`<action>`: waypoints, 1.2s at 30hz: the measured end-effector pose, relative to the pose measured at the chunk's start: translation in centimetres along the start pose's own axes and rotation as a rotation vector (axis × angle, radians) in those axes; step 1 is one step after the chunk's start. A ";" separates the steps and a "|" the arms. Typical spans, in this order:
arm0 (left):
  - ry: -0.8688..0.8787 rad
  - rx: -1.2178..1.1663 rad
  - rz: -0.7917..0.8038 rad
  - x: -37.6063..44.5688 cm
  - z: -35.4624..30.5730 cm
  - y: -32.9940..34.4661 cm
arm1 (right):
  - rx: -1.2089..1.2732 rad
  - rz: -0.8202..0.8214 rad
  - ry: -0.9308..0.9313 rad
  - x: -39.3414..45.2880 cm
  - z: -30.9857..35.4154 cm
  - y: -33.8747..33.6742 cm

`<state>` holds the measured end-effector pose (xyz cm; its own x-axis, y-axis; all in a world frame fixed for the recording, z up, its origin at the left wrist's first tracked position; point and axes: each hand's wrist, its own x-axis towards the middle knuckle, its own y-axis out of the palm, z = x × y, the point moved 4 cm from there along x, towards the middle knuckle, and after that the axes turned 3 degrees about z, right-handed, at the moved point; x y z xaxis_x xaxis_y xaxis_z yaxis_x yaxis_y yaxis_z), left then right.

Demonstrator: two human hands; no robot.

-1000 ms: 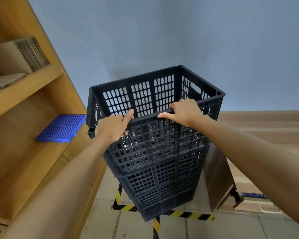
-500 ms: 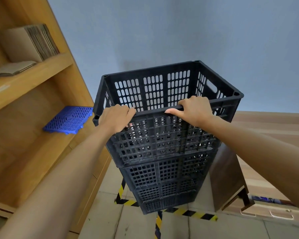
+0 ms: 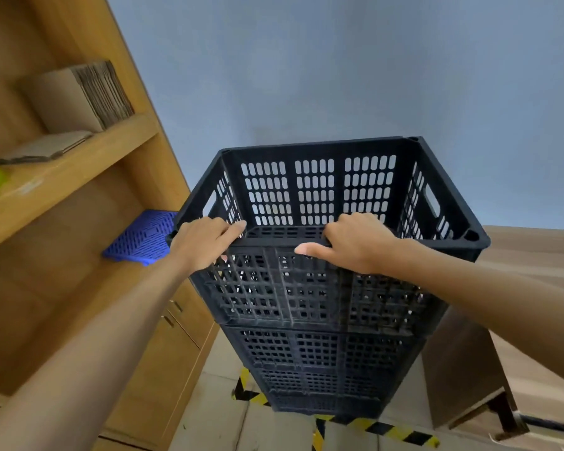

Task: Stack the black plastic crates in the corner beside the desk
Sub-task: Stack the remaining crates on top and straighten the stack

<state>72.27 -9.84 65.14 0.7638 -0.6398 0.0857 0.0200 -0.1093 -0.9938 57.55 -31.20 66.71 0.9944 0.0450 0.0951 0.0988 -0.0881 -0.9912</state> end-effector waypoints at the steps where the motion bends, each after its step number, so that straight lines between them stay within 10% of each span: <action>1: -0.034 -0.034 0.052 0.4 0.1 0.0 | 0.018 0.031 -0.034 0.2 -0.2 0.0; 6: -0.236 -0.283 0.399 1.5 -0.1 0.1 | 0.091 0.101 -0.103 0.9 -0.5 0.4; 18: -0.324 -0.301 0.521 2.4 0.4 1.2 | 0.043 0.046 -0.070 0.5 -0.2 0.4; 36: -0.037 -0.217 -0.078 0.6 -1.4 -1.1 | -0.103 -0.094 0.168 -0.8 0.3 0.5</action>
<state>71.79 -11.18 66.41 0.7888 -0.5950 0.1545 -0.0564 -0.3204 -0.9456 56.81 -30.96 66.13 0.9718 -0.1083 0.2093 0.1860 -0.1926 -0.9635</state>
